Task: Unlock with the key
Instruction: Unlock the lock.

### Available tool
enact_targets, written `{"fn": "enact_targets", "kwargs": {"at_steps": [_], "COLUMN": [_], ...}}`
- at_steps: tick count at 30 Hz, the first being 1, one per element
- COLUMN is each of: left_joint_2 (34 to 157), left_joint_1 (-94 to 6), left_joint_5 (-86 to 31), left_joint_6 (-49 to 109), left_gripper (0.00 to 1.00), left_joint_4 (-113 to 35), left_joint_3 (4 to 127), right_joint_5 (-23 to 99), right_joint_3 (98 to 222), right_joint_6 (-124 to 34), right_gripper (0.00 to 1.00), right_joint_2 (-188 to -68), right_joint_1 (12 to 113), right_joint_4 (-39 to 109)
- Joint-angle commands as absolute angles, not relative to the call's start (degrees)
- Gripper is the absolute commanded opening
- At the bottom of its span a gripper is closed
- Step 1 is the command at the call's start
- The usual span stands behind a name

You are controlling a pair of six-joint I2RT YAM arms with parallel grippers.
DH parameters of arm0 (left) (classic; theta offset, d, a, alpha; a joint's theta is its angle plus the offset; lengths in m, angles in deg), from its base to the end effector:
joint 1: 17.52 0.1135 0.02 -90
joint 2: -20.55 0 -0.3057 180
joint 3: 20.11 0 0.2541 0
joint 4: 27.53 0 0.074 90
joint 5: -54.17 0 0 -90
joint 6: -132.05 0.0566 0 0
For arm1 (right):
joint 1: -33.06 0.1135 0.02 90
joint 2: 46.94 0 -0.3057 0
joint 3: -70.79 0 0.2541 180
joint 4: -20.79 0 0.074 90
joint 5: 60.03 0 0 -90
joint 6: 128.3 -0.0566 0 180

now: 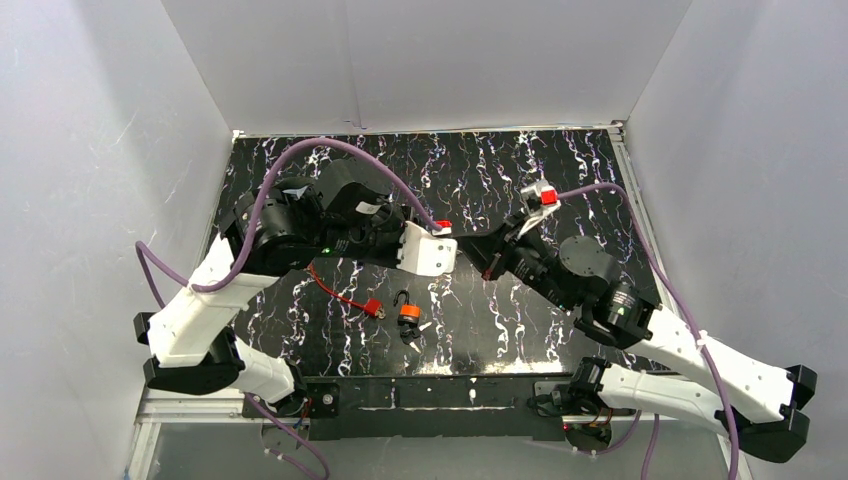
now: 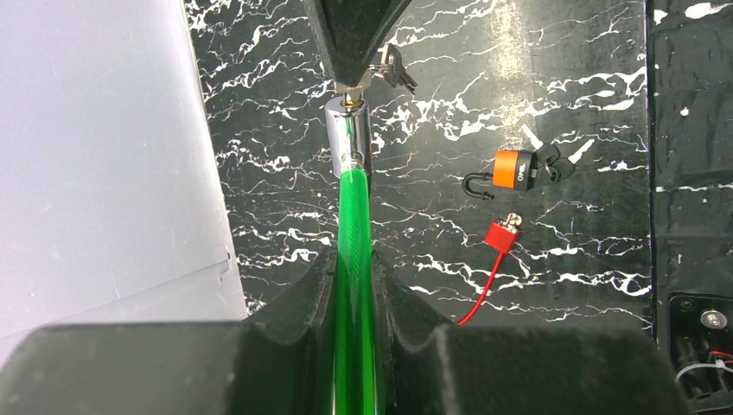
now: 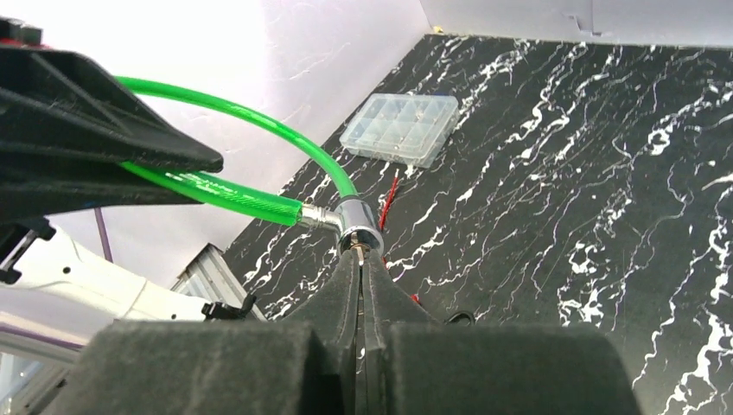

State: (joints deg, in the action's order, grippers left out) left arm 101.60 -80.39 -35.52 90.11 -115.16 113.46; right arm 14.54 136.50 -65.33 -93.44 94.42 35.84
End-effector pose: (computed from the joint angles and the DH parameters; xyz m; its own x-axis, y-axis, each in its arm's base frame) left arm 0.1064 -0.2083 0.5420 0.4882 0.6784 -0.5491 0.7912 -0.0786 0.6064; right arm 0.0984 0.1488 0.4282 -0.2957 0.3725 -0.8797 -0.6561 0.5901 0.4705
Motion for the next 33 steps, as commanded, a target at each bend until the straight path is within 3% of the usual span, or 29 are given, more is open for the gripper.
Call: {"fn": "enact_targets", "kwargs": {"at_steps": [1, 7, 8, 12, 14, 28, 33], "left_joint_2": [100.45, 100.68, 100.63, 100.37, 100.34, 99.65, 98.84], "left_joint_1": [-82.23, -82.80, -82.82, -82.84, -82.83, -82.84, -82.83], "left_joint_5": [-32.38, -33.62, -33.77, -34.24, -34.54, -39.71, -36.74], "left_joint_6": [91.22, 91.55, 91.64, 91.93, 92.18, 92.93, 88.63], "left_gripper": [0.00, 0.00, 0.00, 0.00, 0.00, 0.00, 0.00], "left_joint_4": [-112.35, -112.06, -112.04, -112.00, -111.90, -107.62, -103.79], "left_joint_3": [116.01, 115.64, 115.38, 114.70, 114.41, 112.00, 114.18], "right_joint_5": [11.18, 12.88, 13.58, 15.16, 14.69, 20.52, 16.87], "right_joint_3": [141.51, 143.40, 143.42, 143.23, 143.40, 136.50, 132.74], "right_joint_6": [-72.64, -74.98, -73.74, -68.19, -65.76, -50.99, -49.23], "right_gripper": [0.01, 0.04, 0.10, 0.56, 0.68, 0.80, 0.82], "right_joint_2": [-97.56, -99.53, -99.29, -96.96, -95.36, -74.63, -69.25], "right_joint_1": [92.97, 92.48, 92.48, 92.48, 92.48, 92.49, 92.48], "right_joint_4": [43.30, 43.64, 42.89, 40.74, 40.54, 41.23, 42.55]}}
